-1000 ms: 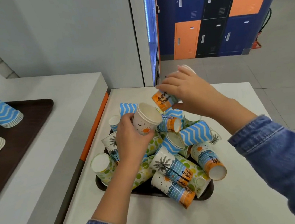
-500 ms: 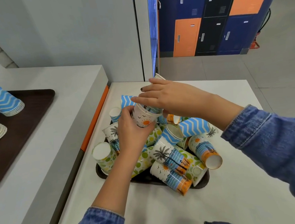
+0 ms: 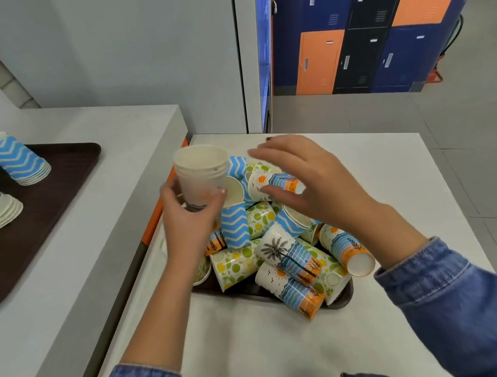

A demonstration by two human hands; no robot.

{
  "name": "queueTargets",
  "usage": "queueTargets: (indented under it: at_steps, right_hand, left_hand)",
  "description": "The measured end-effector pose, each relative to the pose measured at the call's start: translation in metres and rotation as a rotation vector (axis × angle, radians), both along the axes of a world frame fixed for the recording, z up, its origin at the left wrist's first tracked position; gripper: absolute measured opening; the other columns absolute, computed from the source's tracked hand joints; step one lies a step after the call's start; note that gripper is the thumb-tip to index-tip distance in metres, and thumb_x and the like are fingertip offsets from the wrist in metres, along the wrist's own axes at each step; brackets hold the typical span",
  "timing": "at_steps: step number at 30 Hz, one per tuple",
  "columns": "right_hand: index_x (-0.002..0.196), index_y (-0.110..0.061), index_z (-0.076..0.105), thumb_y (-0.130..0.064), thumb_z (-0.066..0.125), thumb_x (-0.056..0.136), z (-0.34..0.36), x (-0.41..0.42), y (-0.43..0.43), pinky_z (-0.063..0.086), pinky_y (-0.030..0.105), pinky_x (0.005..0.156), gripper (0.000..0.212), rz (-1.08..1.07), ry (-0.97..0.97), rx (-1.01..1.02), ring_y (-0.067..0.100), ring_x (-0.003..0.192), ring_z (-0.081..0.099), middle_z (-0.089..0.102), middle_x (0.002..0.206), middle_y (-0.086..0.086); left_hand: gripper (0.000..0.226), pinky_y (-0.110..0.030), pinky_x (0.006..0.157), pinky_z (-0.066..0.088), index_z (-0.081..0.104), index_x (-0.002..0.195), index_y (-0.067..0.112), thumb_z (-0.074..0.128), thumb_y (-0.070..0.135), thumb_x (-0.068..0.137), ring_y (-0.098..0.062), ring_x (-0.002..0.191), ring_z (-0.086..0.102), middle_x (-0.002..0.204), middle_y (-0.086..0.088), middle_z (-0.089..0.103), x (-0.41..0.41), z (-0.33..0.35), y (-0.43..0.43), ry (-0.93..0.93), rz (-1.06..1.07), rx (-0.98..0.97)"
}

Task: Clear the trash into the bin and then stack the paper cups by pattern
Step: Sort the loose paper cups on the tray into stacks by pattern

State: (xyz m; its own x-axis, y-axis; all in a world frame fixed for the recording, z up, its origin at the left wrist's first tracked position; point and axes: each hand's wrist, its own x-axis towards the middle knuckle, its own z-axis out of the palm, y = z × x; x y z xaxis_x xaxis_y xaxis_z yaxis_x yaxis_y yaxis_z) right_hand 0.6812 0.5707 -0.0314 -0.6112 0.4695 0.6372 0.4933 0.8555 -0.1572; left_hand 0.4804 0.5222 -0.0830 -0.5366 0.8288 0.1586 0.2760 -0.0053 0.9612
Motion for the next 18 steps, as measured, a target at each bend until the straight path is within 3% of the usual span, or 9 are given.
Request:
queueTargets:
  at_steps: [4,7,11,15,18]
  right_hand:
    - [0.129,-0.015,0.057,-0.024,0.067,0.084,-0.037,0.013,-0.009,0.033,0.018,0.093,0.046,-0.154,0.149,-0.27,0.018,0.111,0.049,0.06,0.119,0.009]
    - [0.123,-0.018,0.061,-0.023,0.068,0.085,-0.06,0.027,-0.017,0.039,0.024,0.092,0.04,-0.263,0.192,-0.37,0.019,0.11,0.052,0.06,0.116,0.005]
    - [0.118,-0.018,0.064,-0.024,0.069,0.084,-0.084,0.049,-0.029,0.041,0.032,0.086,0.035,-0.542,0.182,-0.504,0.026,0.106,0.055,0.061,0.114,0.006]
    - [0.124,-0.015,0.058,-0.036,0.068,0.082,-0.104,0.07,-0.042,0.044,0.039,0.089,0.048,-0.764,0.118,-0.639,0.027,0.112,0.053,0.058,0.12,0.008]
    - [0.132,-0.012,0.05,-0.047,0.069,0.079,-0.116,0.08,-0.053,0.044,0.041,0.092,0.067,-0.883,0.133,-0.741,0.028,0.118,0.049,0.053,0.126,0.011]
  left_hand:
    - [0.069,-0.012,0.079,0.051,0.043,0.132,0.014,0.08,0.017,0.073,0.002,0.097,0.06,0.115,0.006,0.058,-0.03,0.014,-0.016,-0.026,0.08,0.052]
    - [0.062,-0.024,0.082,0.053,0.047,0.13,0.021,0.077,0.017,0.076,-0.001,0.098,0.061,0.112,0.009,0.062,-0.046,0.02,-0.03,-0.066,0.102,0.063]
    - [0.056,-0.021,0.077,0.052,0.047,0.124,0.035,0.075,0.024,0.078,-0.001,0.101,0.062,0.108,0.018,0.062,-0.048,0.02,-0.044,-0.088,0.105,0.066]
    - [0.047,-0.012,0.068,0.052,0.046,0.122,0.034,0.07,0.023,0.082,0.005,0.093,0.064,0.105,0.019,0.062,-0.032,0.013,-0.048,-0.118,0.079,0.065]
    - [0.052,-0.025,0.078,0.054,0.045,0.128,0.029,0.07,0.027,0.082,-0.004,0.102,0.063,0.114,0.011,0.062,-0.017,0.004,-0.048,-0.137,0.061,0.053]
